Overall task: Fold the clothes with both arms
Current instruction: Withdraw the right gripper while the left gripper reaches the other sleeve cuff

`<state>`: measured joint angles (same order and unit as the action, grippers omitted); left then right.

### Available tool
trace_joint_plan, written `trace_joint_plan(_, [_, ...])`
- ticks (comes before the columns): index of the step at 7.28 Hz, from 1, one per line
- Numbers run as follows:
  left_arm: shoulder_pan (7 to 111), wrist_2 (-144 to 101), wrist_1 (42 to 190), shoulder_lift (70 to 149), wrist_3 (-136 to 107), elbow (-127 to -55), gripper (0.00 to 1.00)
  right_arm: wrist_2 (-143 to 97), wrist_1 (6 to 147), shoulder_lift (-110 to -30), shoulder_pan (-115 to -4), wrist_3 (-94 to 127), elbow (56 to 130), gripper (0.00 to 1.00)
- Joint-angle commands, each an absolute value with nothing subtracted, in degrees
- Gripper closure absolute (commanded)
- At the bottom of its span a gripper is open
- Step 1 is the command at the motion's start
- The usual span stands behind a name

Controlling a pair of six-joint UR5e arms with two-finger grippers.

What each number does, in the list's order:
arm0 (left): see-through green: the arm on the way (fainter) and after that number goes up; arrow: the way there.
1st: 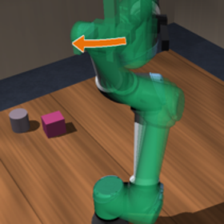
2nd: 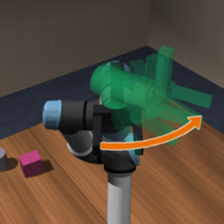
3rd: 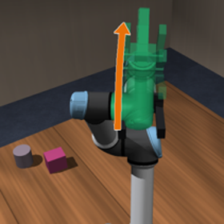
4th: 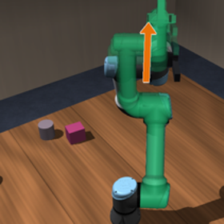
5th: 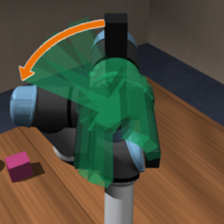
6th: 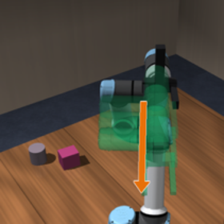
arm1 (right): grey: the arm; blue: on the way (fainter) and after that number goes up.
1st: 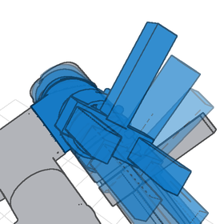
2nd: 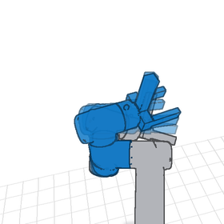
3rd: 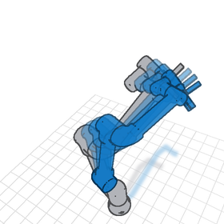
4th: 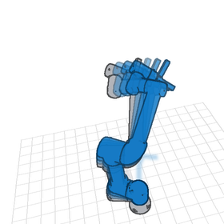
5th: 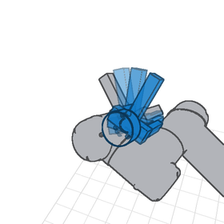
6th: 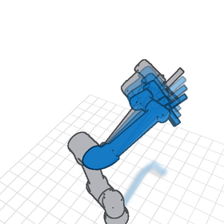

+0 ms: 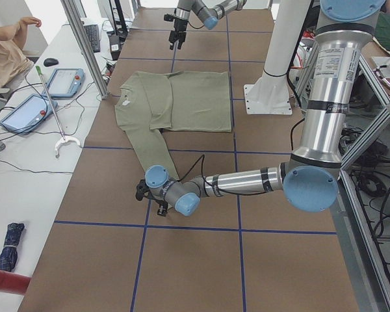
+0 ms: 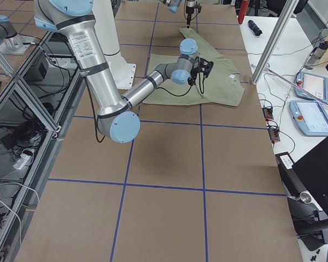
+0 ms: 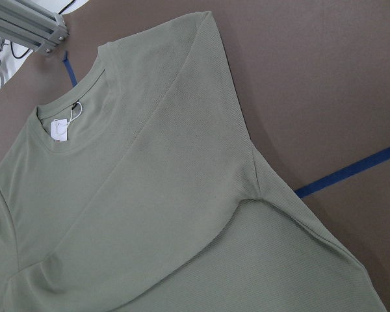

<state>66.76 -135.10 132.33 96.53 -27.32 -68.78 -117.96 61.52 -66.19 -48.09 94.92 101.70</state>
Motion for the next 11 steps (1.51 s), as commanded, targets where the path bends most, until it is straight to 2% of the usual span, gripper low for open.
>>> trace_joint_plan(1, [66.2,-135.1,132.6,96.5,-27.3,-68.8,0.42,-117.8,61.5,-66.3,-48.1,94.9,101.9,0.01])
trace_joint_plan(2, [66.2,-135.3,132.5,96.6,-27.6,-69.1,0.99,-117.8,61.5,-66.3,-48.1,94.9,101.9,0.01])
trace_joint_plan(6, [66.4,-138.7,132.1,96.4,-27.5,-73.9,1.0,-117.3,61.5,-66.5,-48.1,94.9,102.2,0.01])
trace_joint_plan(9, [66.2,-142.5,132.1,96.7,-39.8,-85.6,1.0,-118.1,61.5,-68.5,-48.4,94.5,103.3,0.0])
trace_joint_plan(10, [65.9,-142.5,132.0,98.5,-47.1,-89.5,1.0,-118.2,61.5,-70.2,-48.9,92.0,103.8,0.0])
trace_joint_plan(11, [64.3,-142.5,132.1,103.9,-56.7,-90.0,1.0,-118.3,61.4,-72.3,-49.5,87.8,104.1,0.0])
